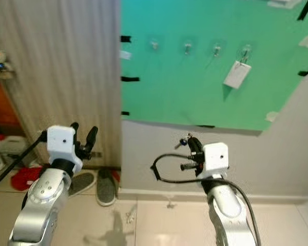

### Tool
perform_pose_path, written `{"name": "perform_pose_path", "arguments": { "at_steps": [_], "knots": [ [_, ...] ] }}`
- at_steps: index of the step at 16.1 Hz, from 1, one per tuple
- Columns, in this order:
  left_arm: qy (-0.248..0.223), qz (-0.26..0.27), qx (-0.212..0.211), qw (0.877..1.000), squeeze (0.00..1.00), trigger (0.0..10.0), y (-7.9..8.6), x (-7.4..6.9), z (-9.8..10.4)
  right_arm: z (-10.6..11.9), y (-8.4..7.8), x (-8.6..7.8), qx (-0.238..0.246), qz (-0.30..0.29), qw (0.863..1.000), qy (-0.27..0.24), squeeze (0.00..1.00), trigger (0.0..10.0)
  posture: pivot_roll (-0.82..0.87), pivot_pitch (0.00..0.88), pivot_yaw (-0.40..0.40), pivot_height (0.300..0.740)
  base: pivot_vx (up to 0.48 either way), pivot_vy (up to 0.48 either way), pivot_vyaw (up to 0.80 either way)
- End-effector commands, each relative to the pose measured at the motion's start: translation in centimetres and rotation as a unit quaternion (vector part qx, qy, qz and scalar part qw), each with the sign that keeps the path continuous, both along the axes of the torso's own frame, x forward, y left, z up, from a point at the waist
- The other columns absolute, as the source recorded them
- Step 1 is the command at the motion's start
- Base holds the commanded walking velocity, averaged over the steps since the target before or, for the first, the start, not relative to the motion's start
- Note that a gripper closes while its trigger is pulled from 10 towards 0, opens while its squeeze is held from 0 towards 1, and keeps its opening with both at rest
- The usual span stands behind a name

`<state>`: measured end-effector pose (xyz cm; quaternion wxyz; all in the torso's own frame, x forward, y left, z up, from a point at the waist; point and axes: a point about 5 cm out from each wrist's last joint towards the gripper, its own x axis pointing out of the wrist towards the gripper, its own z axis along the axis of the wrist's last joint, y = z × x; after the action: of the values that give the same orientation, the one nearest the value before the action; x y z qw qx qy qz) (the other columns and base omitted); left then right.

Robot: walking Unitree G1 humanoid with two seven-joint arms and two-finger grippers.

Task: Hang keys on a hook

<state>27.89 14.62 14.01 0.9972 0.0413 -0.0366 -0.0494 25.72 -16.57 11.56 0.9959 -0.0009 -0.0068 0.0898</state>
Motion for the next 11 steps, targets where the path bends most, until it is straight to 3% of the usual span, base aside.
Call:
{"name": "perform_pose_path", "arguments": {
  "at_steps": [1, 9, 11],
  "knots": [
    [0.009, -0.002, 0.000, 1.000, 0.00, 10.0, -0.3, 0.3, -0.2, 0.0, -0.1, 0.4, 0.021, -0.004, 1.000, 0.008, 0.00, 0.0, -0.03, 0.000, -0.059, 0.740, 0.480, 0.000, 0.00],
    [-0.024, 0.000, 0.016, 1.000, 0.00, 10.0, -0.6, 0.6, 1.1, 1.7, 2.0, 1.4, 0.050, 0.036, 0.998, -0.014, 0.00, 0.0, -0.02, 0.000, -0.057, 0.740, 0.478, 0.000, 0.00],
    [-0.031, 0.007, 0.019, 0.999, 0.00, 10.0, -0.5, 0.7, 1.3, 2.8, 3.3, 1.7, 0.057, 0.091, 0.994, -0.014, 0.00, 0.0, -0.02, 0.000, -0.059, 0.740, 0.467, 0.000, 0.00]
  ]
}}
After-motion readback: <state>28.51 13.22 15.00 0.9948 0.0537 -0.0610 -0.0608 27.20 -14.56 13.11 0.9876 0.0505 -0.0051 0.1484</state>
